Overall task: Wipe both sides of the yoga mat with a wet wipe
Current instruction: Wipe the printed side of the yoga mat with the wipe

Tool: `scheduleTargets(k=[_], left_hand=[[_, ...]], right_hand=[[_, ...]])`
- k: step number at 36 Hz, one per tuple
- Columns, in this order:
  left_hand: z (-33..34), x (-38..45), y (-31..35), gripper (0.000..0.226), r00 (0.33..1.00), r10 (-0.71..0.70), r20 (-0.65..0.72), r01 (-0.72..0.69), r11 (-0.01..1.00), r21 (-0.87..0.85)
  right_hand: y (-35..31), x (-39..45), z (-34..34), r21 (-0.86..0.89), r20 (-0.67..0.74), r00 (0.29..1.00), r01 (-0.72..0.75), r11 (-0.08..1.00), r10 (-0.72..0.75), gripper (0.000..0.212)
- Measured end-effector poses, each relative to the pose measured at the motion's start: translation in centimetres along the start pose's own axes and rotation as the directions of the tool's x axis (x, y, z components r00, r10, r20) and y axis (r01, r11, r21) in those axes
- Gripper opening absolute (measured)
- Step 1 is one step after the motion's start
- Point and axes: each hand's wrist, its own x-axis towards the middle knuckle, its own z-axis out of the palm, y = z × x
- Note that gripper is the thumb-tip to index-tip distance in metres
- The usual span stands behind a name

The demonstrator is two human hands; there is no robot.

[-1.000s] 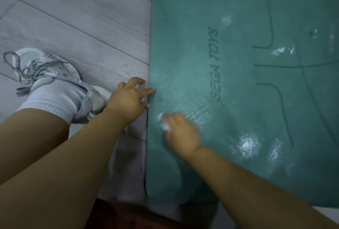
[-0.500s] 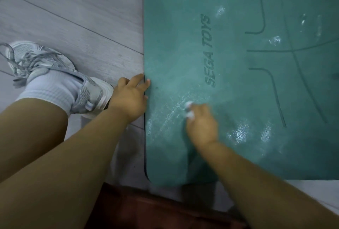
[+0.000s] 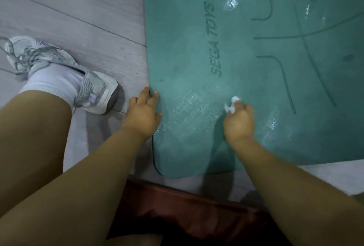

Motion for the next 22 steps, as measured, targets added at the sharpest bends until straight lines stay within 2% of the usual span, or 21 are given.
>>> scheduleTargets(k=[2,3,4,5,7,8,9,10,11,13,14,16,17,19,21,22], left_hand=[[0.2,-0.6,0.3,0.063,1.000,-0.007,0.001,0.007,0.996,-0.084],[0.2,-0.9,0.3,0.065,1.000,-0.005,-0.001,0.004,0.995,-0.101],[0.3,-1.2,0.4,0.066,1.000,-0.005,-0.006,0.004,0.992,-0.122],[0.4,-1.4,0.4,0.068,1.000,-0.020,-0.009,0.018,0.987,-0.157],[0.6,-1.8,0.4,0.071,0.997,-0.079,-0.003,0.076,0.973,-0.216],[0.7,-1.9,0.4,0.070,0.994,-0.110,0.007,0.109,0.968,-0.226],[0.8,-2.0,0.4,0.067,0.990,-0.142,0.017,0.142,0.962,-0.232],[0.8,-2.1,0.4,0.060,0.985,-0.173,0.024,0.173,0.953,-0.248],[0.8,-2.1,0.5,0.054,0.979,-0.202,0.035,0.203,0.942,-0.267],[0.6,-2.0,0.7,0.045,0.973,-0.225,0.051,0.231,0.938,-0.260],[0.5,-1.9,0.9,0.042,0.976,-0.211,0.051,0.217,0.949,-0.227],[0.3,-1.7,1.3,0.033,0.987,-0.160,0.028,0.162,0.971,-0.174],[0.3,-1.5,1.4,0.029,0.990,-0.140,0.008,0.140,0.975,-0.170],[0.1,-0.9,1.6,0.023,0.991,-0.124,-0.041,0.113,0.974,-0.197],[-0.2,0.0,1.5,0.018,0.985,-0.136,-0.109,0.107,0.965,-0.238],[-0.5,0.5,1.4,0.016,0.980,-0.143,-0.135,0.106,0.962,-0.252]], right_hand=[[-2.7,-3.8,1.0,-0.072,0.142,0.978,0.165,0.984,-0.153,0.045],[-3.9,-5.9,1.6,-0.053,0.224,0.932,0.304,0.951,-0.285,0.043],[-5.0,-7.9,1.8,0.003,0.298,0.854,0.447,0.895,-0.427,0.039],[-5.3,-9.3,2.2,0.071,0.343,0.724,0.615,0.785,-0.598,0.034],[-4.9,-10.8,2.3,0.225,0.452,0.401,0.813,0.537,-0.797,0.029],[-4.1,-10.5,2.2,0.225,0.462,0.282,0.880,0.419,-0.841,0.033],[-3.2,-9.7,1.9,0.223,0.471,0.244,0.896,0.383,-0.847,0.036],[-2.3,-8.6,1.3,0.206,0.470,0.271,0.892,0.403,-0.840,0.037],[-1.5,-7.2,0.4,0.163,0.442,0.362,0.867,0.470,-0.821,0.038],[0.4,-4.7,-0.9,0.058,0.317,0.649,0.714,0.698,-0.691,0.038],[1.4,-3.4,-1.6,-0.017,0.252,0.763,0.619,0.785,-0.595,0.035],[3.6,-1.3,-2.8,-0.059,0.195,0.935,0.311,0.948,-0.295,0.031],[4.4,-0.6,-3.1,-0.088,0.157,0.974,0.176,0.980,-0.161,0.032],[4.1,-0.5,-3.1,-0.117,0.081,0.996,0.045,0.992,-0.035,0.036],[2.2,-1.9,-2.3,-0.131,0.099,0.995,0.013,0.991,0.000,0.037],[0.7,-3.0,-1.6,-0.118,0.119,0.993,0.042,0.992,-0.028,0.038]])
